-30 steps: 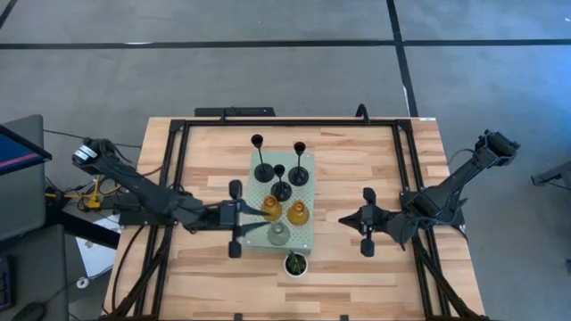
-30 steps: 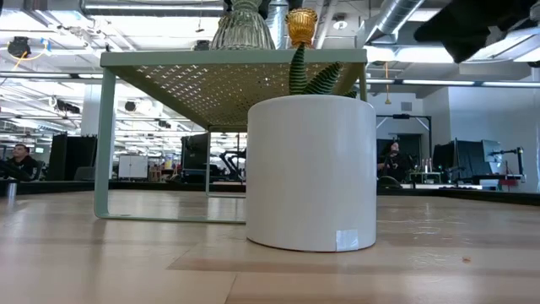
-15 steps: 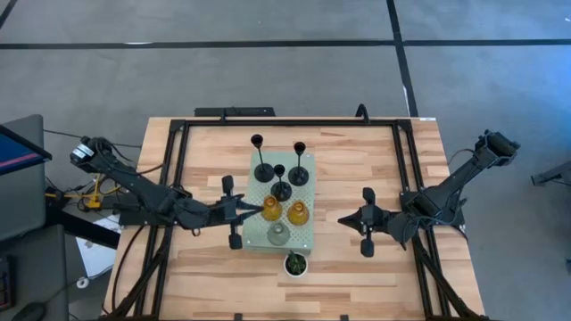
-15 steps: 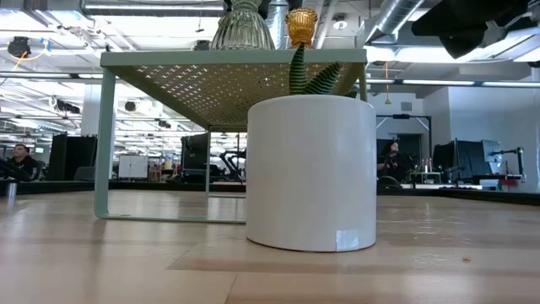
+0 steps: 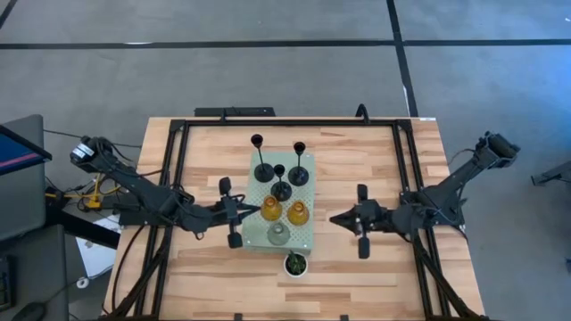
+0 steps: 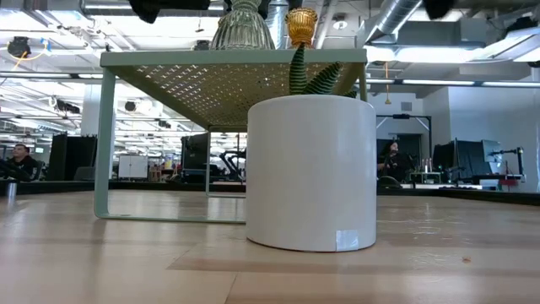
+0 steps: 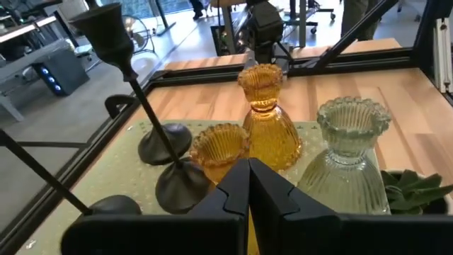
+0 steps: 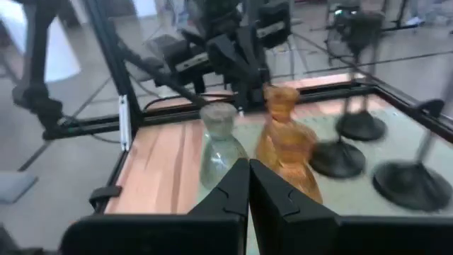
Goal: Pick & Place candle stick holders
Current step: Put the transparent candle holder on the shelf
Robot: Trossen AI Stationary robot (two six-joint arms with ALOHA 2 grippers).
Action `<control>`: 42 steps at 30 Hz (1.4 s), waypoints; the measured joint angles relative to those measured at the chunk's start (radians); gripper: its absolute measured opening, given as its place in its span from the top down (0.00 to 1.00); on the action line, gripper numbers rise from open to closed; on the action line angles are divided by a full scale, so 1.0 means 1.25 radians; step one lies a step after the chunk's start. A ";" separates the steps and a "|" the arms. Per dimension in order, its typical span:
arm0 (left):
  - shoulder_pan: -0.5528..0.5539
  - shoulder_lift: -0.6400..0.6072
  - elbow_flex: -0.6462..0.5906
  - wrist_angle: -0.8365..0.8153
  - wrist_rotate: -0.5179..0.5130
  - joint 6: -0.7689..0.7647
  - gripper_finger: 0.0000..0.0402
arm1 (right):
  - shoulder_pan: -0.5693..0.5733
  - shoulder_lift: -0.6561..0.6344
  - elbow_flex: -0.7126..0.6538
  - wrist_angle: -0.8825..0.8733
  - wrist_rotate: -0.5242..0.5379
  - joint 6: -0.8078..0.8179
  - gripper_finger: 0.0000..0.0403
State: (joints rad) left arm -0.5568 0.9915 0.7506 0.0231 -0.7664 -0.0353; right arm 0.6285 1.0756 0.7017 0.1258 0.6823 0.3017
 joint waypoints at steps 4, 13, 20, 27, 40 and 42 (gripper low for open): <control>-0.035 -0.018 0.000 -0.001 0.000 0.000 0.99 | -0.051 0.064 0.104 -0.089 -0.101 -0.037 1.00; -0.207 -0.017 0.000 -0.006 -0.004 -0.061 0.99 | -0.101 0.278 0.216 -0.068 -0.267 -0.037 1.00; -0.273 0.000 0.000 -0.006 -0.097 -0.062 0.99 | -0.086 0.450 0.273 0.106 -0.266 -0.031 1.00; -0.295 0.000 -0.004 -0.005 -0.099 -0.060 0.99 | -0.062 0.590 0.423 0.115 -0.193 -0.004 1.00; -0.295 0.000 -0.050 -0.003 -0.099 -0.084 0.99 | 0.006 0.635 0.481 0.043 0.134 0.231 1.00; -0.295 0.000 -0.050 0.000 -0.099 -0.084 0.99 | 0.008 0.635 0.481 0.039 0.139 0.249 1.00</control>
State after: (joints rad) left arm -0.9257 0.9920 0.6880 0.0227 -0.8902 -0.1398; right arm 0.6391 1.8697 1.3025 0.1750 0.8564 0.6124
